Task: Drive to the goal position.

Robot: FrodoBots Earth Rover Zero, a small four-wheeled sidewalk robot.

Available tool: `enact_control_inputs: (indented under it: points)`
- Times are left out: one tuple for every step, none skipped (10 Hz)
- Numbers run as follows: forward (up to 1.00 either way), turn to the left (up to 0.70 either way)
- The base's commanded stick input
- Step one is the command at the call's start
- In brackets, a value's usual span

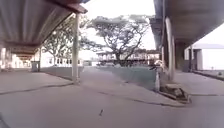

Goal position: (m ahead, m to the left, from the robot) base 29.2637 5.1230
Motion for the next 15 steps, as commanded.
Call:
enact_control_inputs:
  points:
    - [0.7, 0.0]
    - [0.7, 0.0]
    - [0.7, 0.0]
    - [0.7, 0.0]
    - [0.7, 0.0]
    - [0.7, 0.0]
    - [0.7, 0.0]
    - [0.7, 0.0]
    - [0.7, 0.0]
    - [0.7, 0.0]
    - [0.7, 0.0]
    - [0.7, 0.0]
    - [0.7, 0.0]
    - [0.7, 0.0]
    - [0.7, 0.0]
